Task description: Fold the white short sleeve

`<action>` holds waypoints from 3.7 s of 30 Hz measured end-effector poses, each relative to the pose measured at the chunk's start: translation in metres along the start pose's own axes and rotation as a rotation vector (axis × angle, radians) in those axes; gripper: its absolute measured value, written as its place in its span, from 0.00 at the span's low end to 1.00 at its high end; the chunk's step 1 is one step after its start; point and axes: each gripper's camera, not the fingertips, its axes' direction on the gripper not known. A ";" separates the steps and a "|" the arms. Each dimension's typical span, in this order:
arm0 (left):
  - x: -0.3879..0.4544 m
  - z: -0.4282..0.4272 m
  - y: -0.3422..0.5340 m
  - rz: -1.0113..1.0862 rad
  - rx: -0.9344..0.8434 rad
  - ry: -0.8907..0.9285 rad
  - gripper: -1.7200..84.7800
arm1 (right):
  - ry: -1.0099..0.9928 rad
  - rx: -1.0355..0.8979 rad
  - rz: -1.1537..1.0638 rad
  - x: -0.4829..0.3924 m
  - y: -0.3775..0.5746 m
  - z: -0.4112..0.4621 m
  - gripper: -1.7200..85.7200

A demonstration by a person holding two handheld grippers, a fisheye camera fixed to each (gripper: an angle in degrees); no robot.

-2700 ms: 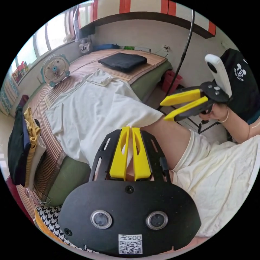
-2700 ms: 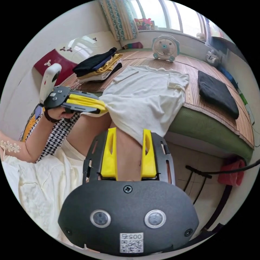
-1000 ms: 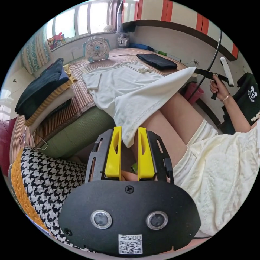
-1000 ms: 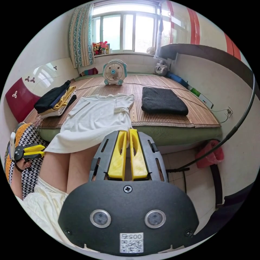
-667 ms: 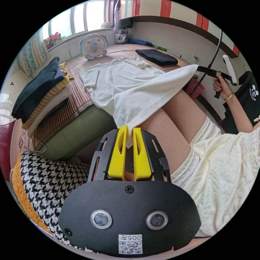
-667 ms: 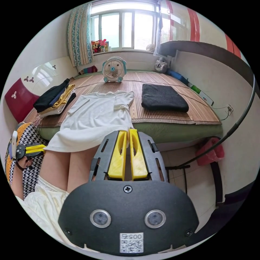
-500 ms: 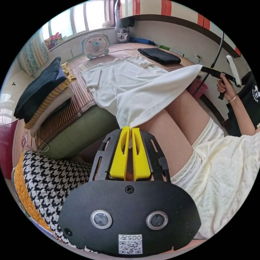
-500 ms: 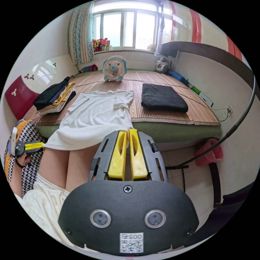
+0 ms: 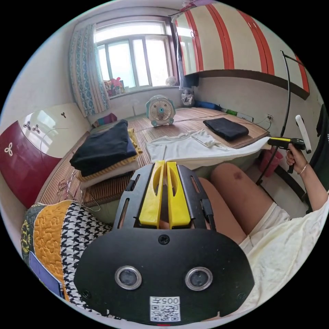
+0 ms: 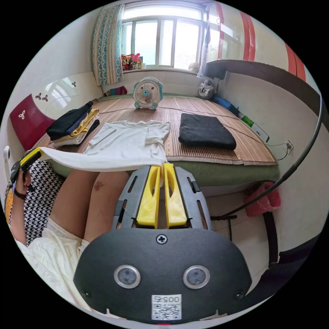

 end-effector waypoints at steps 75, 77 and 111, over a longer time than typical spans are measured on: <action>0.005 0.323 -0.013 -0.284 -0.455 0.023 0.07 | -0.122 -0.219 -0.068 0.037 -0.074 0.261 0.08; 0.009 0.318 0.007 -0.298 -0.477 0.023 0.07 | -0.130 -0.217 -0.085 0.031 -0.058 0.262 0.08; 0.020 0.348 0.070 -0.336 -0.427 0.130 0.12 | -0.193 -0.254 -0.028 0.062 -0.050 0.315 0.01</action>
